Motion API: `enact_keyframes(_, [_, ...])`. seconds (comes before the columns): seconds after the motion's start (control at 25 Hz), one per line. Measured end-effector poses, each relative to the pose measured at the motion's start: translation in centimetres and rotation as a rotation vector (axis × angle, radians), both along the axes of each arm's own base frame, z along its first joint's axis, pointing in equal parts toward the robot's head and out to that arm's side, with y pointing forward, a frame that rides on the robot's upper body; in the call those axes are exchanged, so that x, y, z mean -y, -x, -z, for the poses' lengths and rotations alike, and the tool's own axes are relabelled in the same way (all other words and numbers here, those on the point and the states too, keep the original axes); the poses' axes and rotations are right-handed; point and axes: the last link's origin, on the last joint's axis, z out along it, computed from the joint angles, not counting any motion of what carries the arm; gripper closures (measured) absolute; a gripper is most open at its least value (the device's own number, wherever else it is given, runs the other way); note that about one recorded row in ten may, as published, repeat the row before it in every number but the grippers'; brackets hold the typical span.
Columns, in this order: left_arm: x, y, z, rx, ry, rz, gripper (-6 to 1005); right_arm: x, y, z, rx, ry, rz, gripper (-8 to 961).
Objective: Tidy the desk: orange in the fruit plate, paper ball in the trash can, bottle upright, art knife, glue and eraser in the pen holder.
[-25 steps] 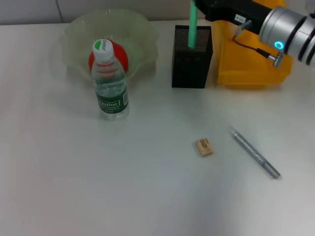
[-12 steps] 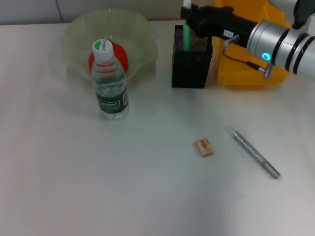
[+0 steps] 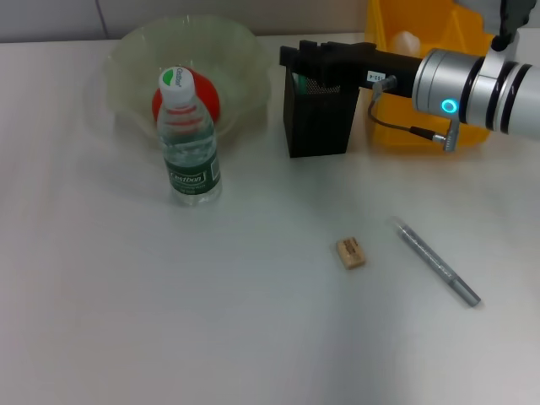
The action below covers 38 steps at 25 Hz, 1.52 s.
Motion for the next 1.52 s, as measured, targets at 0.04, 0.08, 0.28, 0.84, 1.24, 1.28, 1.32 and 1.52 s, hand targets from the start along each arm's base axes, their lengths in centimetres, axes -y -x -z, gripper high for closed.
enact_keyframes(0.04, [0.0, 0.0, 0.0, 0.000, -0.001, 0.001, 286, 0.1, 0.1, 0.0, -0.004, 0.010, 0.004, 647])
enact_keyframes(0.08, [0.0, 0.0, -0.1, 0.001, -0.002, 0.001, 286, 0.2, 0.1, -0.1, -0.007, 0.020, 0.012, 619])
enact_keyframes(0.28, [0.1, 0.0, -0.1, 0.001, -0.004, 0.004, 286, 0.4, -0.1, -0.5, 0.014, 0.052, 0.026, 482])
enact_keyframes(0.84, [0.1, -0.2, -0.4, -0.002, -0.009, 0.020, 287, 1.2, 7.3, -5.0, 0.276, 0.323, -0.012, 438])
enact_keyframes(1.24, [0.3, 0.0, -0.8, 0.004, -0.018, 0.012, 287, 1.4, 8.2, -6.6, 0.392, 0.503, 0.222, 440])
enact_keyframes(1.28, [0.3, 0.1, -0.8, 0.004, -0.018, 0.012, 287, 1.4, 8.2, -6.6, 0.392, 0.503, 0.222, 440])
enact_keyframes(1.32, [0.3, 0.0, -0.9, 0.003, -0.020, 0.013, 287, 1.4, 7.9, -6.7, 0.414, 0.521, 0.267, 440])
enact_keyframes(1.52, [-0.1, -0.3, -0.9, -0.002, -0.026, 0.013, 287, 1.5, 6.9, -5.1, 0.600, 0.592, 0.425, 441])
